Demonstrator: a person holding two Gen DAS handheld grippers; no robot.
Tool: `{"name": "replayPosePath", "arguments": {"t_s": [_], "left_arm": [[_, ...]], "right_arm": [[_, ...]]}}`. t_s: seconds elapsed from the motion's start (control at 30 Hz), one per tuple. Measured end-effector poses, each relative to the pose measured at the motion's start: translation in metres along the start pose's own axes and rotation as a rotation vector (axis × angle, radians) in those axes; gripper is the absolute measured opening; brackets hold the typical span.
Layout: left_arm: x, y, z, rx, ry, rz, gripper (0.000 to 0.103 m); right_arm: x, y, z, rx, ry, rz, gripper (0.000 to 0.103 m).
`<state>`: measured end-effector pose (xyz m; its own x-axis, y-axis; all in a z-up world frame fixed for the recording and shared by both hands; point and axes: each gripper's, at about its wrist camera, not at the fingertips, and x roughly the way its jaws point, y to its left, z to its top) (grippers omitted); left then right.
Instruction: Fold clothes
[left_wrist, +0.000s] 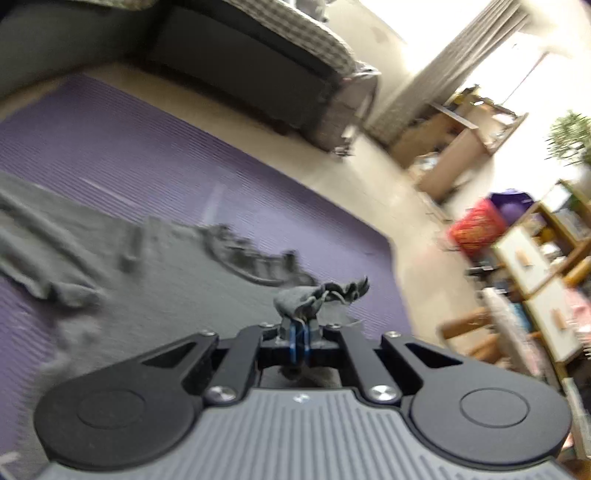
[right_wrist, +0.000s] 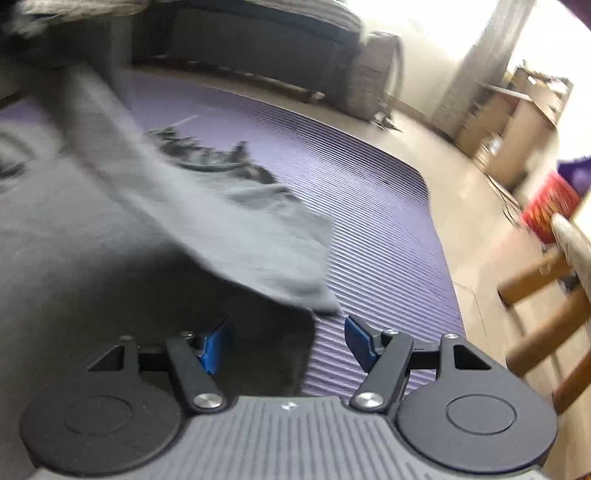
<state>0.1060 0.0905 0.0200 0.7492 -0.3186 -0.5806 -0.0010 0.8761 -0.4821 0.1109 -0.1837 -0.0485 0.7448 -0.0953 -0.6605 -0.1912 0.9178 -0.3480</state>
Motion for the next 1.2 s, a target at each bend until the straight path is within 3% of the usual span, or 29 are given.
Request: {"name": "replayPosePath", "arguments": {"t_s": [0.07,0.2,0.37,0.47,0.53,0.57,0.6,0.63,0.67,0.73,0.9,1.03,1.13,1.2], "left_arm": [[0.007,0.007,-0.005,0.004,0.051,0.093,0.002],[0.016,0.019,-0.016,-0.018,0.119,0.192,0.002],[0.012,0.027,-0.016,0.006,0.068,0.304,0.002],[0.011,0.034,-0.02,-0.015,0.082,0.337,0.002],[0.011,0.039,-0.024,-0.027,0.109,0.355,0.003],[0.012,0.041,-0.026,-0.031,0.122,0.363,0.003],[0.012,0.044,-0.028,-0.034,0.135,0.372,0.003],[0.013,0.047,-0.03,-0.047,0.146,0.388,0.003],[0.012,0.05,-0.032,-0.064,0.16,0.397,0.003],[0.013,0.054,-0.034,-0.081,0.182,0.403,0.004],[0.011,0.064,-0.049,-0.1,0.258,0.46,0.004],[0.006,0.071,-0.054,-0.127,0.276,0.486,0.004],[0.007,0.07,-0.056,-0.134,0.307,0.486,0.006],[0.005,0.072,-0.054,-0.165,0.331,0.48,0.012]], "right_arm": [[0.004,-0.006,-0.002,0.004,0.0,-0.018,0.067],[0.011,-0.015,-0.002,0.01,0.011,-0.021,0.067],[0.005,-0.005,-0.001,-0.024,-0.013,0.022,0.067],[0.004,0.002,-0.002,-0.051,-0.04,0.036,0.065],[0.008,0.005,-0.002,-0.064,-0.053,0.044,0.056],[0.009,0.004,-0.002,-0.067,-0.058,0.048,0.045],[0.01,0.003,-0.001,-0.067,-0.059,0.042,0.024],[0.011,0.002,-0.001,-0.069,-0.056,0.033,0.013],[0.01,0.0,0.0,-0.063,-0.057,0.012,0.011],[0.009,-0.007,0.002,-0.037,-0.059,-0.04,0.011],[0.014,-0.003,0.002,-0.068,-0.017,-0.044,0.011],[0.019,-0.003,-0.002,-0.081,0.023,-0.063,0.01],[0.021,-0.015,-0.004,-0.033,0.043,-0.075,0.01],[0.018,-0.03,-0.006,0.059,0.057,-0.038,0.013]]}}
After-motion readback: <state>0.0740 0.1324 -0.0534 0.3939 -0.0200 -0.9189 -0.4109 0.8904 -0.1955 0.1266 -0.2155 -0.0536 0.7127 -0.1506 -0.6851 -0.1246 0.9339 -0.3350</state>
